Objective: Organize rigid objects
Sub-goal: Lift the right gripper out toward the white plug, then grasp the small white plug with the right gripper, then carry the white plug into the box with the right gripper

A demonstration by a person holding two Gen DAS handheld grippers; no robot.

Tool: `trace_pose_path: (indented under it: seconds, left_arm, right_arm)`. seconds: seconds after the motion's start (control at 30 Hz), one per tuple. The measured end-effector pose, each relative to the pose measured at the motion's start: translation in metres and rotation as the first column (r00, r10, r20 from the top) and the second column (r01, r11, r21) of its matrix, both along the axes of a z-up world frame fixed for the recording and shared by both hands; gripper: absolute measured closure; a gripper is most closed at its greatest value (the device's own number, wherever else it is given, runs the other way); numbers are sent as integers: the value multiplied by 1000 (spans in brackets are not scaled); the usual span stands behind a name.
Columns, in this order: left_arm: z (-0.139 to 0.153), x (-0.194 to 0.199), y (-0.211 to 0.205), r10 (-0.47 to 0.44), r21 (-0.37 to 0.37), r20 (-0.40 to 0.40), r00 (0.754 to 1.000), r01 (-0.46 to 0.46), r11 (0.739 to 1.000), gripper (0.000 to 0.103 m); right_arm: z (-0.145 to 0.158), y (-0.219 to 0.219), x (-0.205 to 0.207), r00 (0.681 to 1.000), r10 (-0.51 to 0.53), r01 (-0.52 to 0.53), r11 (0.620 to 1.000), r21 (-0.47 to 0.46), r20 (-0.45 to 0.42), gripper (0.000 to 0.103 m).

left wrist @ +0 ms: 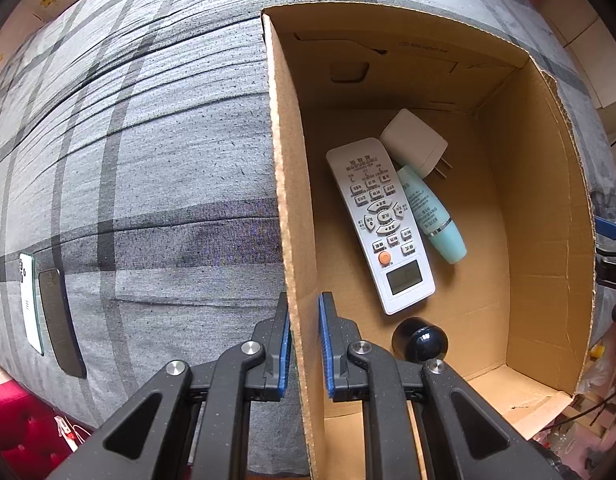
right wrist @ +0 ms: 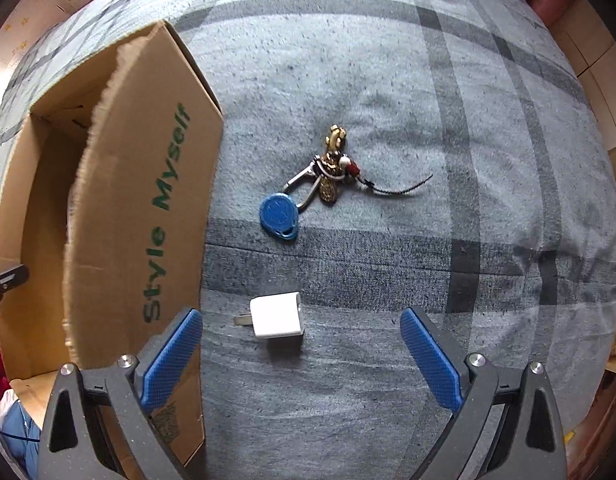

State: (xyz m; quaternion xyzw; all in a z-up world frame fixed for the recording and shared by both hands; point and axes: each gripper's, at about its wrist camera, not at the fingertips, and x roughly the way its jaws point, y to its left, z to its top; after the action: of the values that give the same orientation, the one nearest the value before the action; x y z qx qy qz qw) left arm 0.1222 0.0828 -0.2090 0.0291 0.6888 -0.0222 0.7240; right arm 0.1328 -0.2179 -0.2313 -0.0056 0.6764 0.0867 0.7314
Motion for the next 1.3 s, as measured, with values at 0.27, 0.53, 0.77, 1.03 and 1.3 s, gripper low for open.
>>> trace_pose_path:
  seconds: [0.27, 0.53, 0.77, 1.03, 1.3]
  left_arm:
    - [0, 1, 0, 7, 2, -2, 1000, -7, 1000, 90]
    - [0, 2, 1, 15, 4, -4, 1000, -15, 1000, 90]
    - [-1, 2, 1, 15, 6, -6, 1000, -15, 1000, 90]
    - [-1, 2, 0, 11, 4, -4, 1000, -11, 1000, 90]
    - [0, 1, 0, 6, 2, -3, 1000, -6, 1000, 90]
  right_arm:
    - [-22, -4, -1, 999, -11, 12, 1000, 27, -50, 19]
    - [-38, 2, -5, 996, -2, 7, 998, 55, -87, 34]
    - [-41, 12, -7, 997, 38, -33, 997, 69, -74, 70]
    - [-35, 10, -6, 998, 13, -8, 998, 66, -66, 71]
    - [-6, 6, 0, 999, -13, 16, 998, 61, -47, 71]
